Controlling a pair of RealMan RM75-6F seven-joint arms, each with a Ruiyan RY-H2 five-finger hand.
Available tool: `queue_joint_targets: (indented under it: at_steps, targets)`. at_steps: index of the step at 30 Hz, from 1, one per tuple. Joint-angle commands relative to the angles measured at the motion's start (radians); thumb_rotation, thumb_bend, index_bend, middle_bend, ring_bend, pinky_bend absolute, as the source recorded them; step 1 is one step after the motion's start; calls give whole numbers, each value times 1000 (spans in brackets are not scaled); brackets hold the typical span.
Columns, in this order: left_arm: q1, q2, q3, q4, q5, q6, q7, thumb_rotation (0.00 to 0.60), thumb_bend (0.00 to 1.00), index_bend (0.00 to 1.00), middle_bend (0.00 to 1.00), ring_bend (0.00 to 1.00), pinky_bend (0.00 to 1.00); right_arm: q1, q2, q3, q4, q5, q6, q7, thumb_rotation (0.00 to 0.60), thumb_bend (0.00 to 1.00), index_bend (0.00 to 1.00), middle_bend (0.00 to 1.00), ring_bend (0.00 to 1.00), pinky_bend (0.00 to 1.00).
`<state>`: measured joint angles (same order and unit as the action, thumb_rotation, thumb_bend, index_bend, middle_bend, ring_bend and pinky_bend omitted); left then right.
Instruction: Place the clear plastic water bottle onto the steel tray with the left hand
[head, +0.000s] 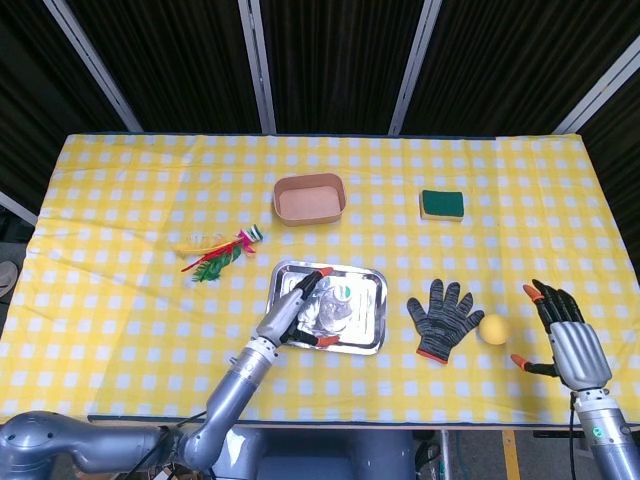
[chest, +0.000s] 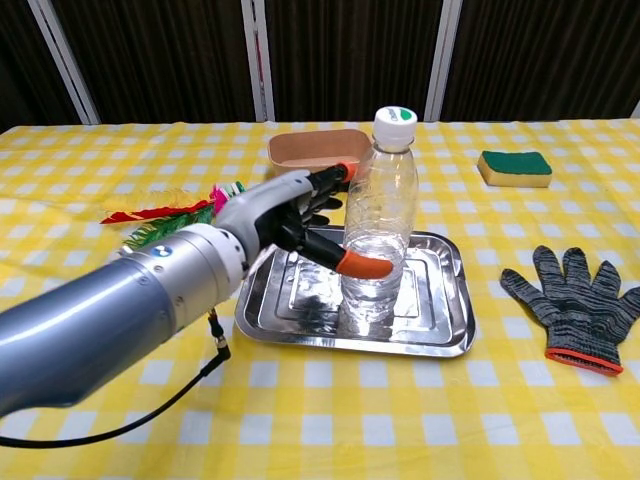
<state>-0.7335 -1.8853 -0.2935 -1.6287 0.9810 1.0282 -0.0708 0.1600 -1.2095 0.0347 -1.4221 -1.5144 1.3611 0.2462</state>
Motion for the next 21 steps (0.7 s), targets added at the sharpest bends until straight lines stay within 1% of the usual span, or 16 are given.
queue_joint_targets:
  at_steps: [1, 2, 3, 4, 5, 6, 7, 8, 10, 12, 13, 15, 18, 21]
  targets:
    - [109, 219, 49, -212, 75, 65, 1, 600, 112, 0, 3, 0, 0, -1, 0, 1, -2, 0, 3, 0, 600, 50, 54, 0, 0, 0]
    - [143, 290, 71, -264, 100, 93, 10, 600, 112, 0, 11, 0, 0, -2, 1, 1, -3, -1, 6, 0, 600, 49, 54, 0, 0, 0]
    - [165, 337, 89, -296, 112, 110, 23, 600, 113, 0, 32, 0, 0, -2, 2, 1, -5, -3, 8, 0, 600, 49, 54, 0, 0, 0]
    - [203, 410, 116, -335, 144, 152, 45, 600, 115, 0, 59, 0, 0, -3, 4, 2, -8, -4, 12, 1, 600, 49, 54, 0, 0, 0]
    - [234, 452, 130, -349, 174, 195, 52, 600, 116, 0, 74, 0, 0, -4, 5, 2, -9, -5, 14, 1, 600, 49, 54, 0, 0, 0]
    - [285, 501, 157, -348, 225, 277, 74, 600, 121, 0, 85, 0, 0, -5, 7, 3, -10, -6, 17, 1, 600, 49, 54, 0, 0, 0]
    - [326, 534, 182, -322, 277, 348, 105, 600, 124, 0, 87, 0, 0, -6, 8, 4, -11, -4, 20, -1, 600, 49, 54, 0, 0, 0]
    - [355, 551, 197, -289, 310, 401, 130, 600, 127, 0, 84, 0, 0, -7, 9, 5, -10, -2, 21, -4, 600, 49, 54, 0, 0, 0]
    - [408, 565, 220, -199, 346, 504, 205, 600, 130, 0, 79, 0, 0, -9, 9, 9, -8, 4, 26, -12, 600, 49, 54, 0, 0, 0]
    - [454, 548, 232, -94, 362, 587, 272, 600, 133, 18, 77, 0, 0, -12, 9, 13, -8, 6, 35, -18, 600, 50, 54, 0, 0, 0]
    - [467, 538, 236, -57, 364, 607, 287, 600, 134, 36, 78, 0, 0, -12, 8, 14, -7, 6, 38, -20, 600, 49, 54, 0, 0, 0]
    - [491, 520, 243, 6, 359, 631, 300, 600, 136, 68, 82, 0, 0, -13, 6, 17, -2, 7, 41, -28, 600, 49, 54, 0, 0, 0]
    - [526, 489, 247, 95, 350, 649, 276, 600, 138, 93, 84, 0, 0, -12, 0, 19, 8, 16, 36, -47, 600, 49, 54, 0, 0, 0]
    - [537, 477, 249, 139, 343, 628, 262, 600, 149, 95, 83, 0, 0, -11, -6, 24, 13, 20, 37, -67, 600, 50, 54, 0, 0, 0]
